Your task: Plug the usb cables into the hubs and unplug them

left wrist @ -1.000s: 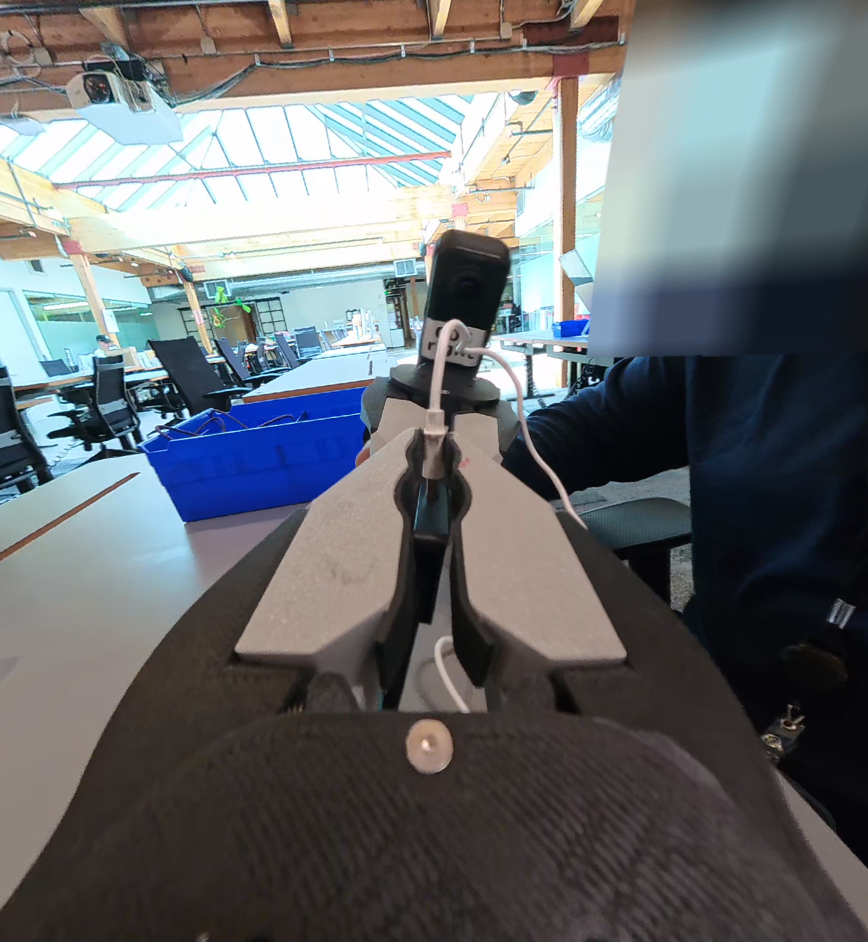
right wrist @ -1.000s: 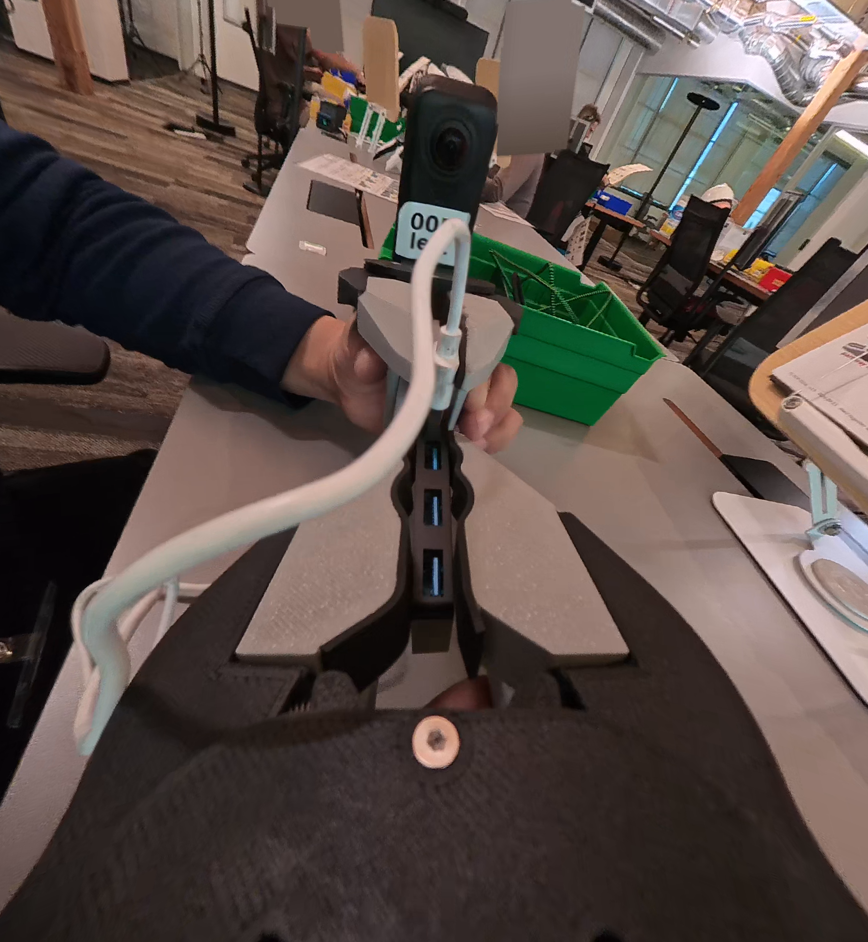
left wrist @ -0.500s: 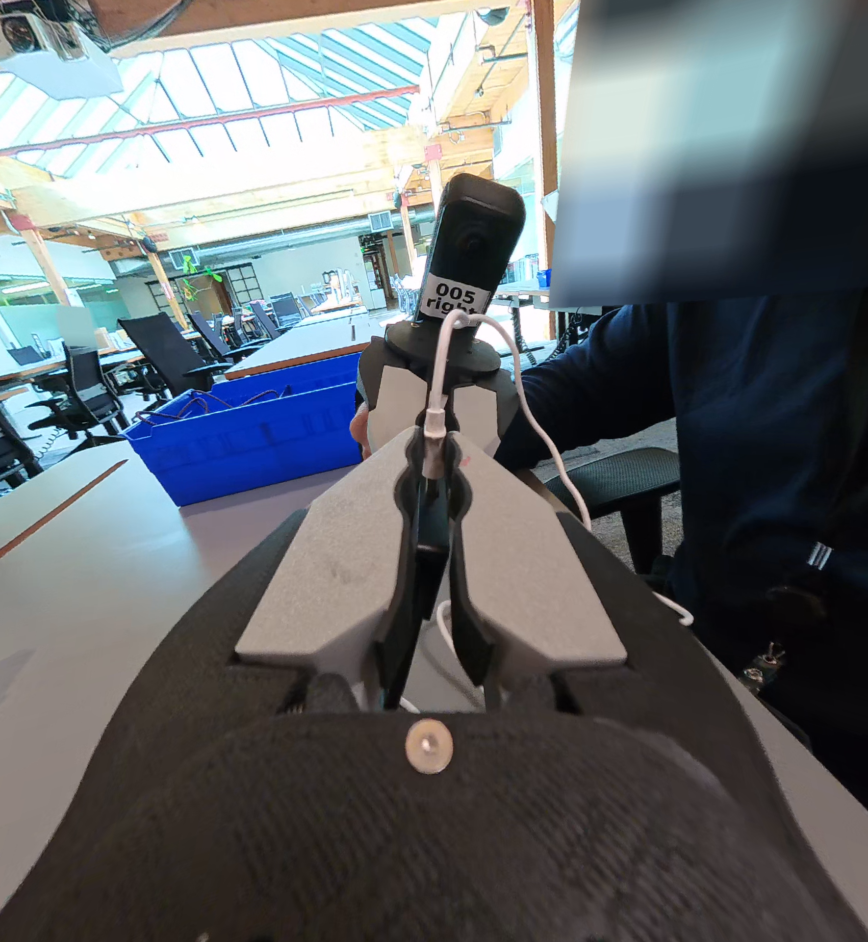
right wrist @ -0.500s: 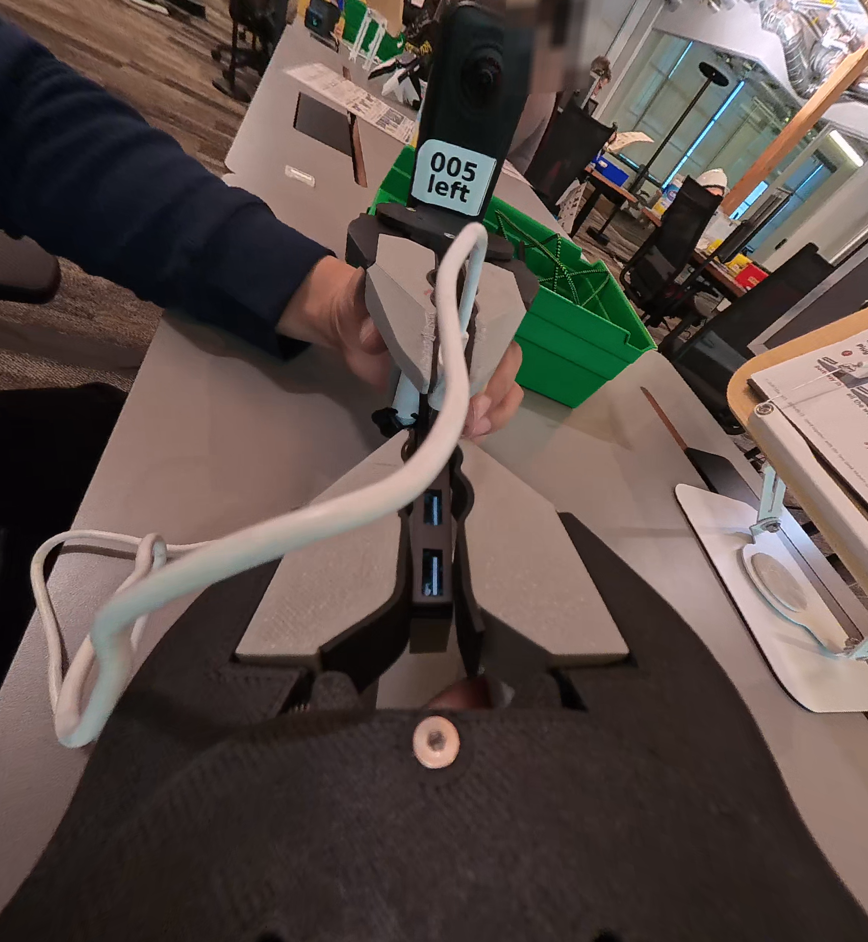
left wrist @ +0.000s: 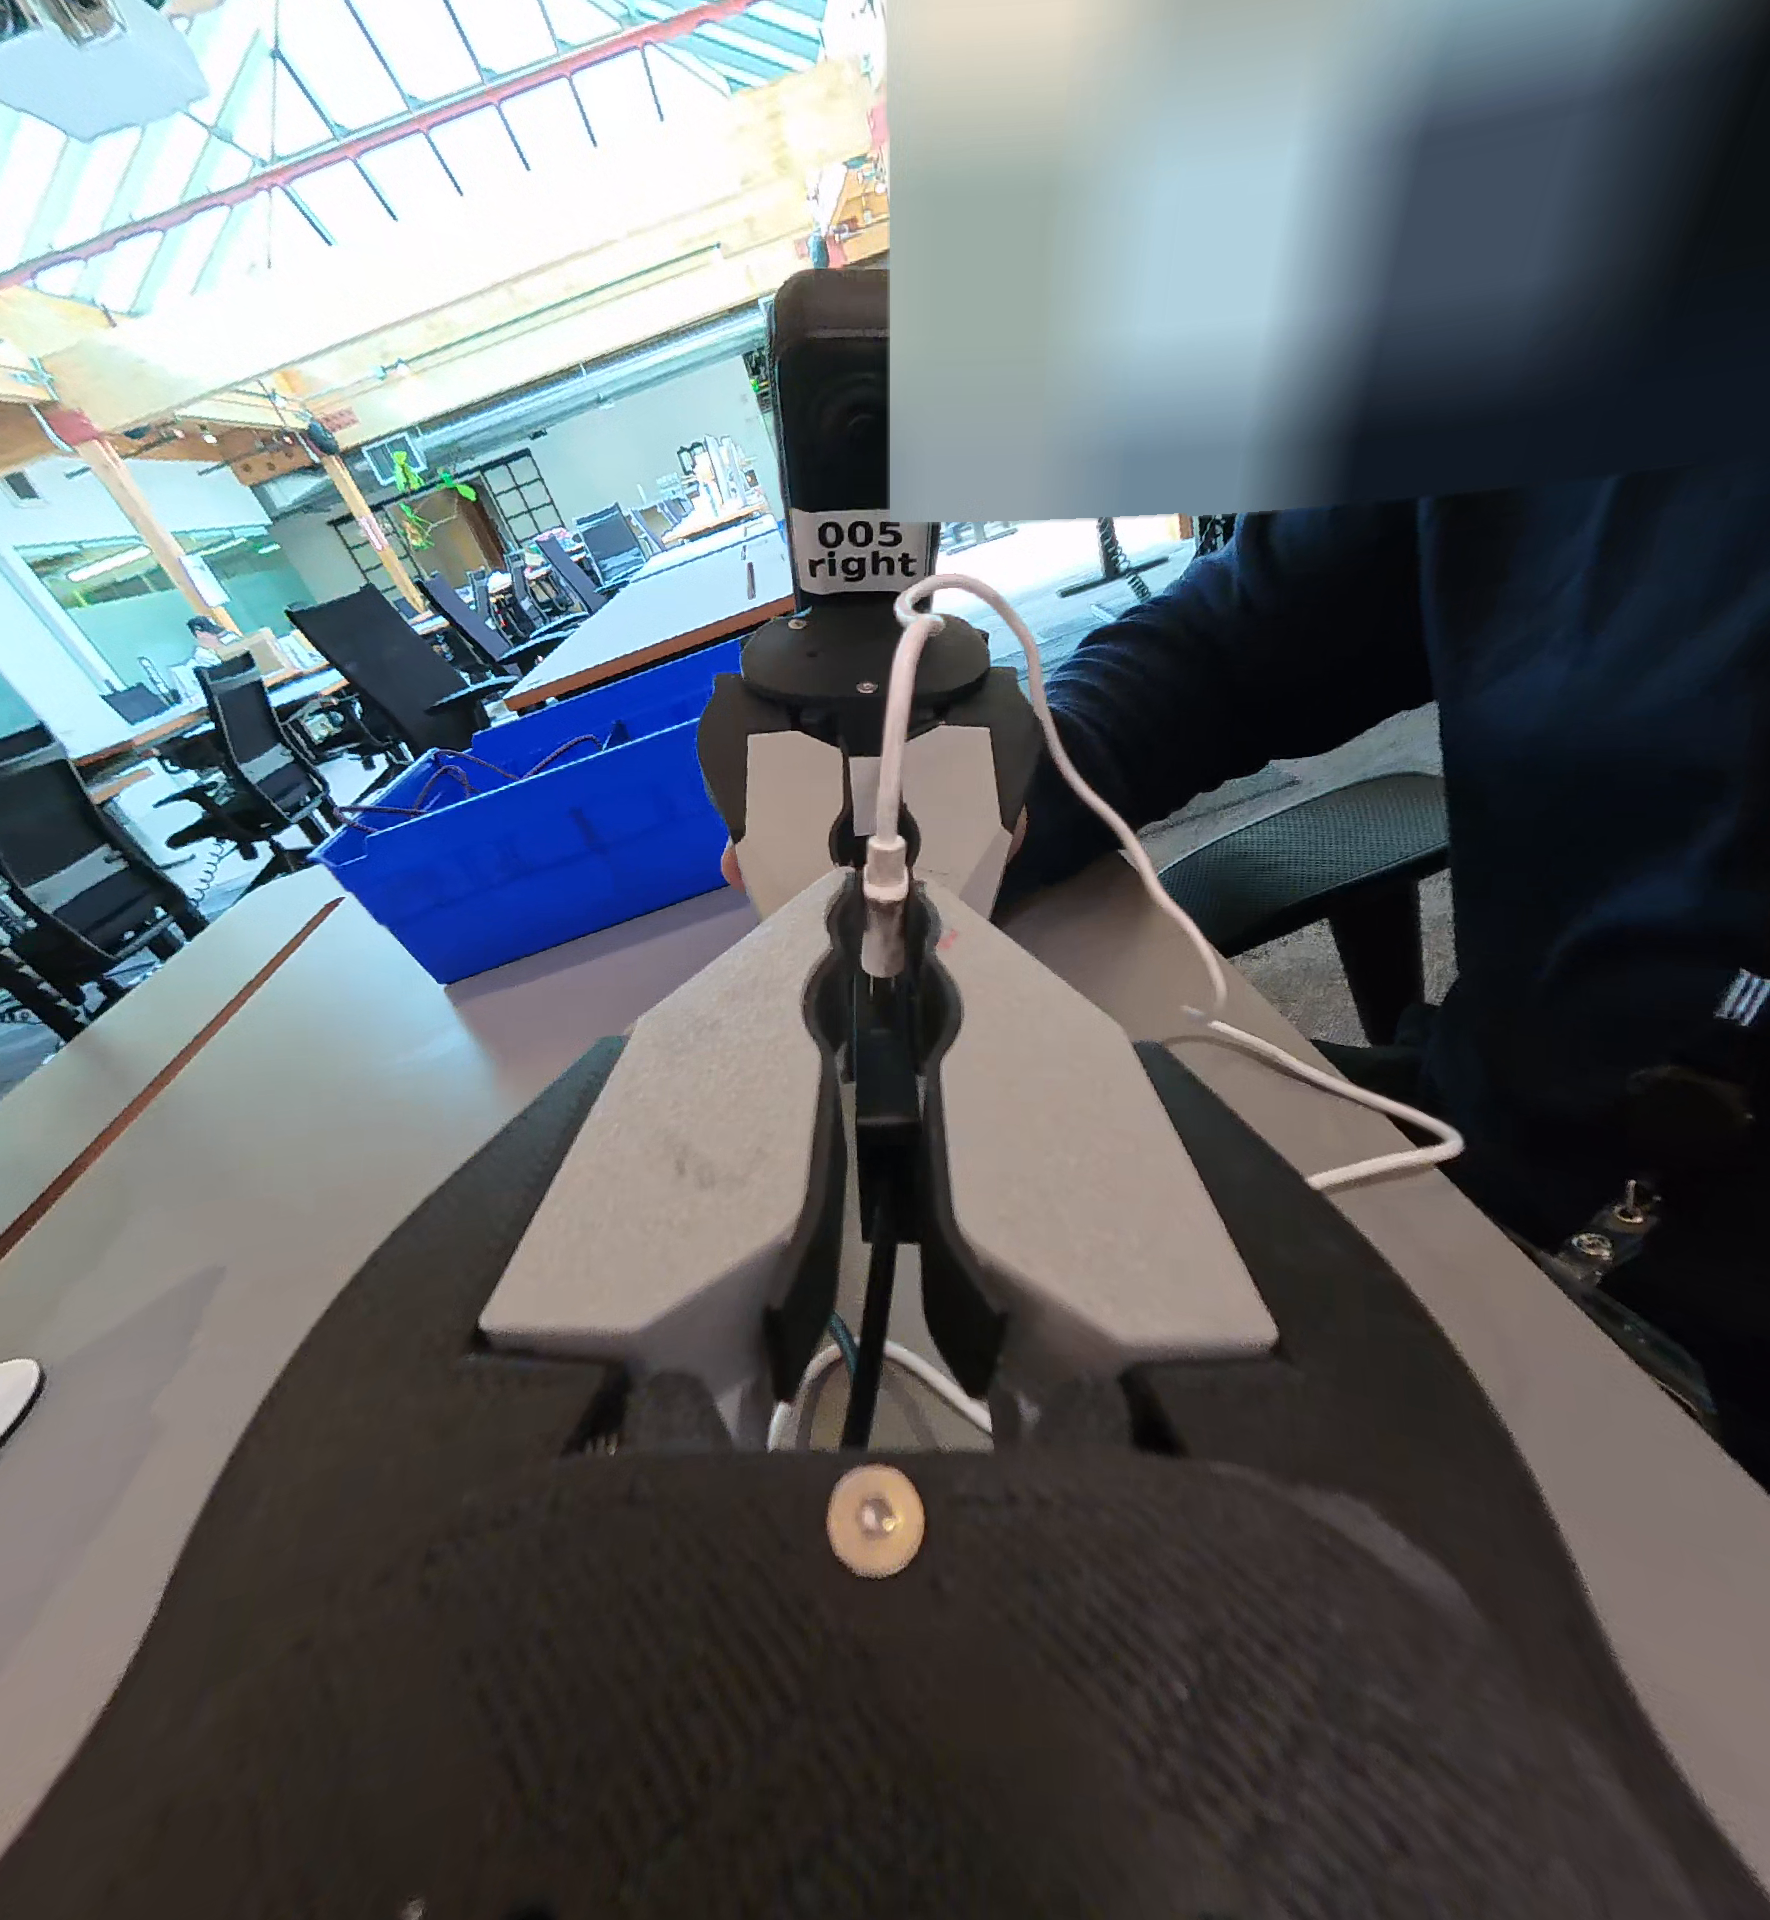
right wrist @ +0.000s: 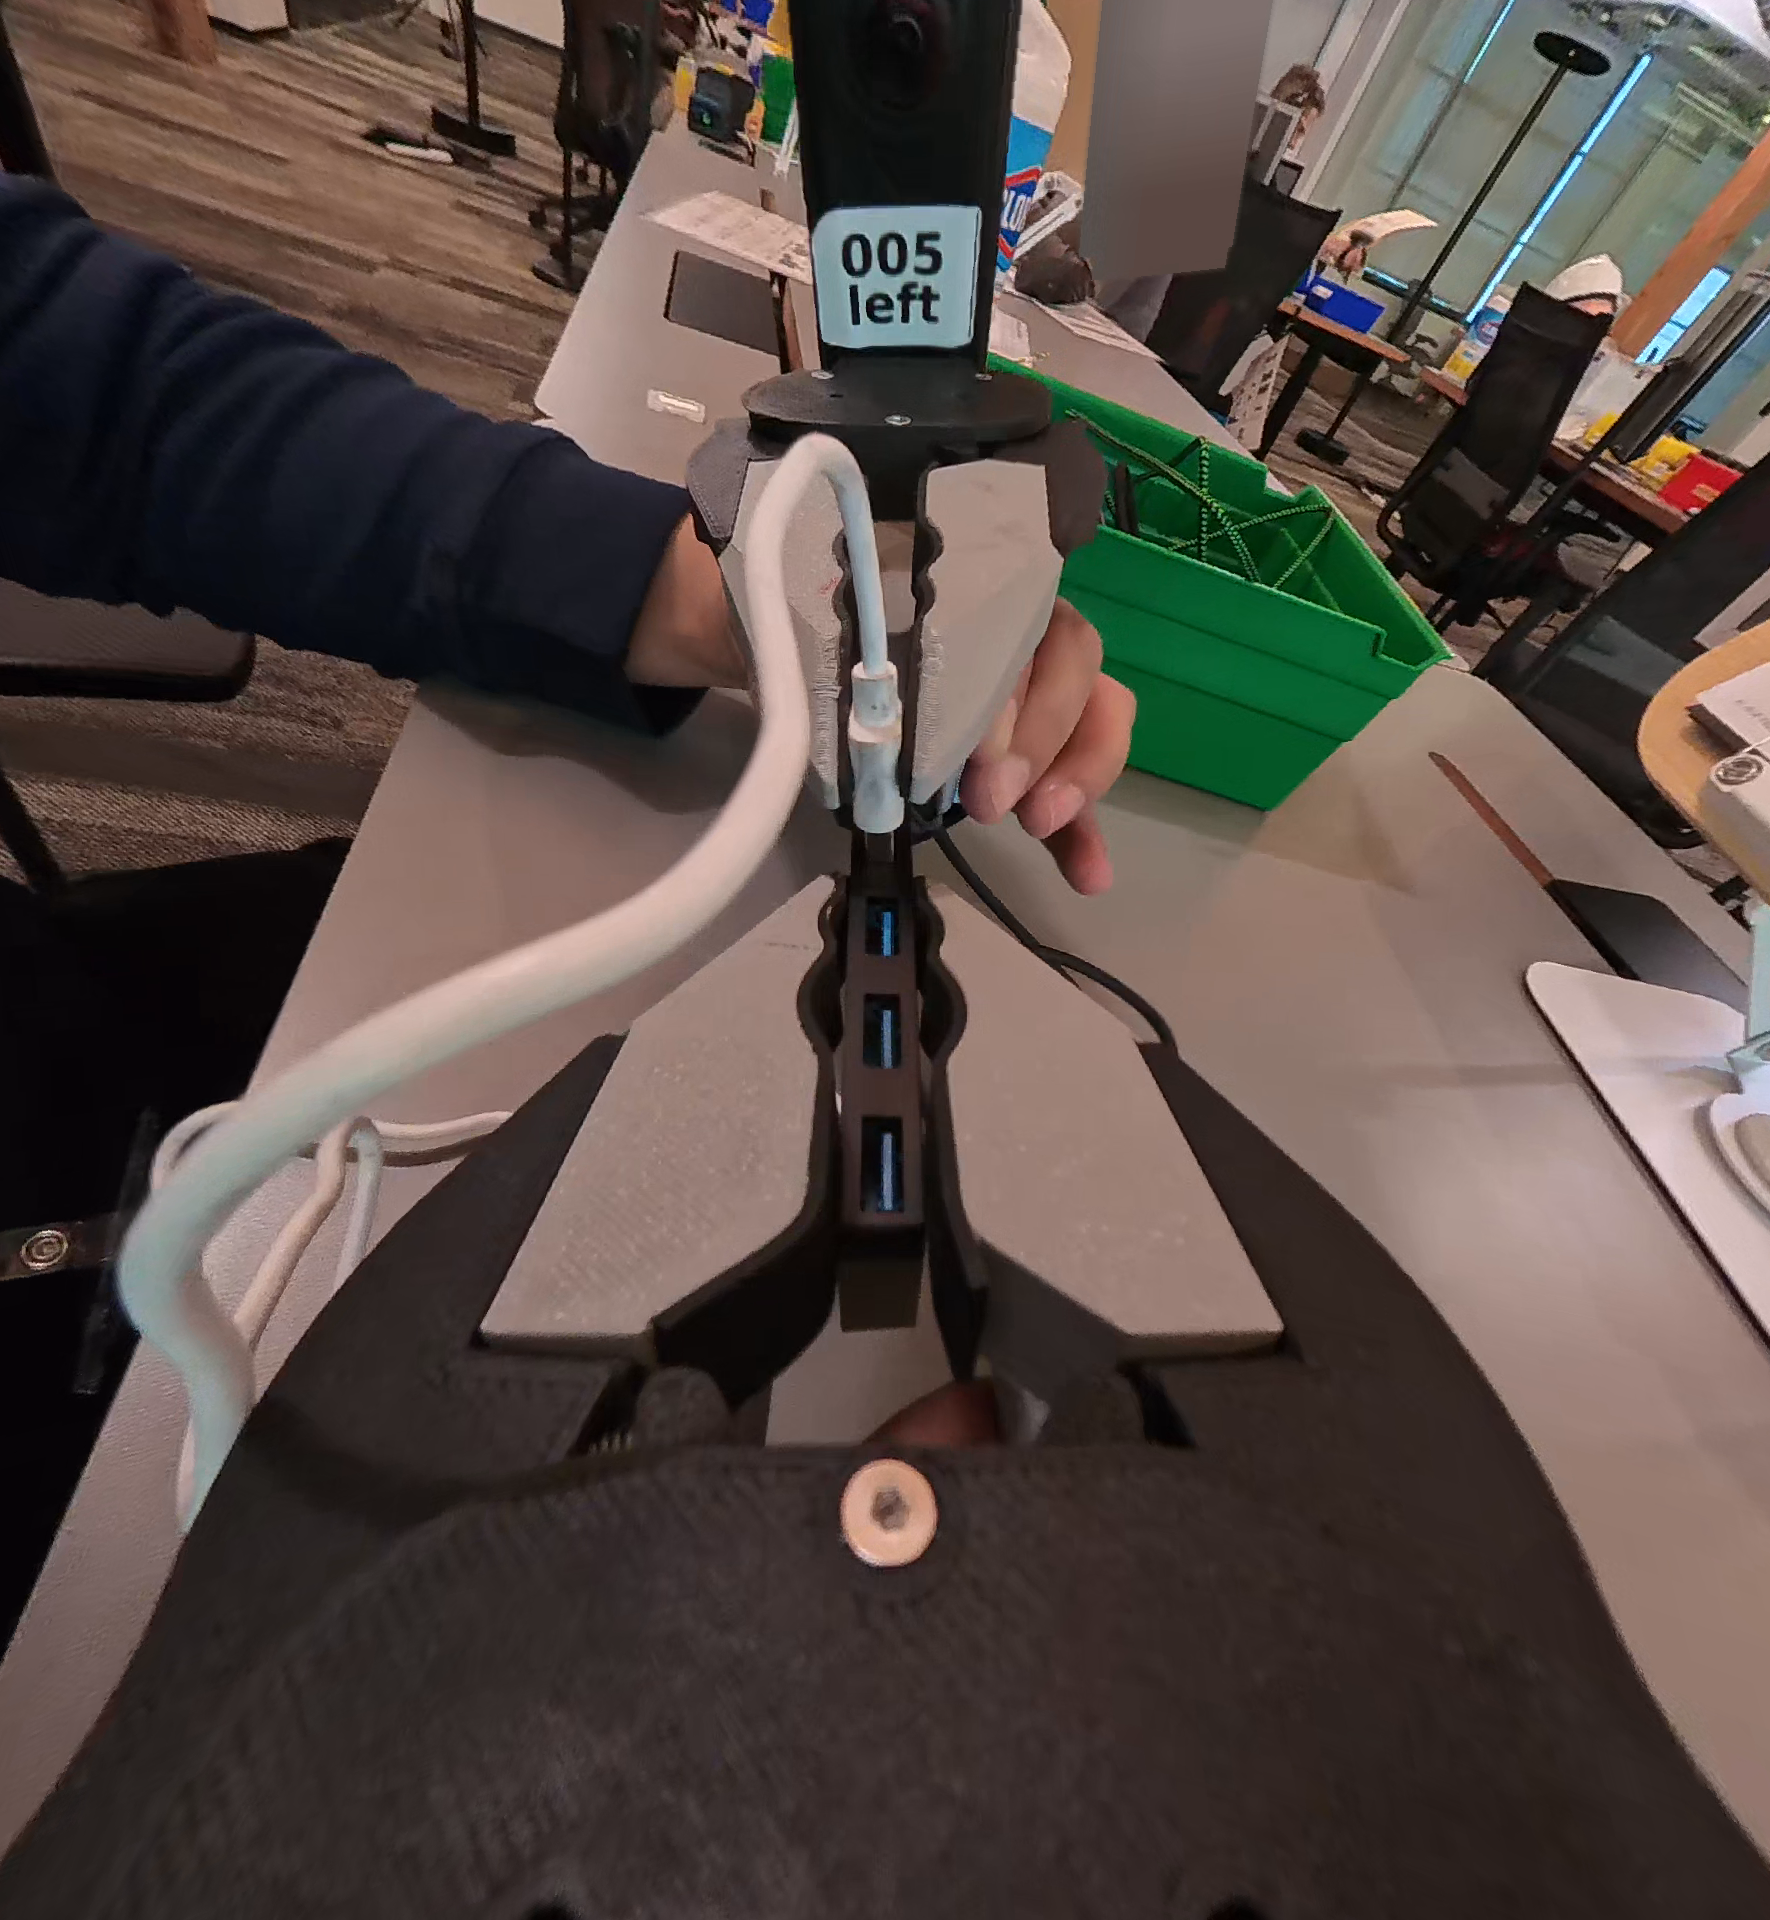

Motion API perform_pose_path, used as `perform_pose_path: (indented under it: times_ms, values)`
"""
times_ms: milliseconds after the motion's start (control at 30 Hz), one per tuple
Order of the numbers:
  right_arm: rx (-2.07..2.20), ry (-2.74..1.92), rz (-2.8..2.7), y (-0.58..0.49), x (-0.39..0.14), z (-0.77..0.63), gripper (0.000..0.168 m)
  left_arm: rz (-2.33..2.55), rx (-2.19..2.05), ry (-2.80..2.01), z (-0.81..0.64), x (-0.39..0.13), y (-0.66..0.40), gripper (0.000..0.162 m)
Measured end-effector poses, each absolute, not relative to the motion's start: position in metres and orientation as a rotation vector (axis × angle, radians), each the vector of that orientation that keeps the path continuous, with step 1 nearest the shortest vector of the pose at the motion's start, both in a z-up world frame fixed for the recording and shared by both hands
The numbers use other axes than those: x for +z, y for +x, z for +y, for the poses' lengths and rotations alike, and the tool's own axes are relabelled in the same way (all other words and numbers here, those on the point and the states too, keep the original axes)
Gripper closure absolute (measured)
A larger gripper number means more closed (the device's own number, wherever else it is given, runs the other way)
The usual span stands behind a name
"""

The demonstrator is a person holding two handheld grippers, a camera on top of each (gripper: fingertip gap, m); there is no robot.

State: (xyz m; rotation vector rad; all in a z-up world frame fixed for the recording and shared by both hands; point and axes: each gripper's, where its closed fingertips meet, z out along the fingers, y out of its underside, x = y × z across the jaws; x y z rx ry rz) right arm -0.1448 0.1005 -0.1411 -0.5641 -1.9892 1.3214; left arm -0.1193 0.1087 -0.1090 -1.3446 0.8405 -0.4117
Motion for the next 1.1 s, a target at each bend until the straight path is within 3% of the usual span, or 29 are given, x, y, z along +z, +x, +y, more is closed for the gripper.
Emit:
perform_pose_path:
  times_ms: [1100]
  values:
    - [1.165, -0.665, -2.051, -0.157, -0.163, 0.121, 0.160, 0.752, -0.327, -1.363, 0.116, -0.107, -0.135, 0.162]
